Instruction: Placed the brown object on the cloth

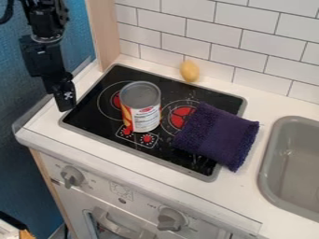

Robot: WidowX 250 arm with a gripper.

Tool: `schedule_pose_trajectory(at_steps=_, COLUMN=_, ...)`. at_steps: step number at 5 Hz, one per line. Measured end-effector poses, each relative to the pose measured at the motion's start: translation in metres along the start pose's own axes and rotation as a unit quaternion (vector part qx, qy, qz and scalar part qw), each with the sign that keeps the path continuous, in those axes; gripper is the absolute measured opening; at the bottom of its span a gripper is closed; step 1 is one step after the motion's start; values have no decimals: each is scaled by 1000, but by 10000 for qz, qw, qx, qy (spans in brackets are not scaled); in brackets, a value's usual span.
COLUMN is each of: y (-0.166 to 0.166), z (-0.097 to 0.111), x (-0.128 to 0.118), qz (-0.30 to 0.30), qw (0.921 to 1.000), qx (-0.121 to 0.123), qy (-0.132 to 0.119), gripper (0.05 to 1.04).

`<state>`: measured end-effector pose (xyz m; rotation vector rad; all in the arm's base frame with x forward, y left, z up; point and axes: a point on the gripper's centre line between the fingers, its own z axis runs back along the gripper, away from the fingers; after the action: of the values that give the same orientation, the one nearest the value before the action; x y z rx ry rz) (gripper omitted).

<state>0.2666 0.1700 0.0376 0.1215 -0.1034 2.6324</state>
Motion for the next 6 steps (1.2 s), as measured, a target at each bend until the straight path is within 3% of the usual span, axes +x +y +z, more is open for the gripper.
schedule_pose_trajectory(at_steps=2, y=9, z=-12, x=1, qz=-136, qw=9997, qx=154, qy=-90, gripper=1000)
schedule_pose_trajectory(at_steps=3, y=4, z=17, x=-4, qz=-374, qw=9988, qx=-257, qy=160, gripper=1000)
schedule_pose_trajectory(at_steps=4, y=4, z=34, x=-7, qz=-239, qw=9982, qx=-457, qy=299, gripper=1000)
schedule_pose_trajectory(at_steps=5, y=5, z=67, x=-24, qz=587, qw=9928, qx=-701, qy=774, gripper=1000)
schedule_pose_trajectory(at_steps=6, y=7, z=88, x=-48, qz=1604, qw=9786, qx=-644, qy=1119, gripper=1000)
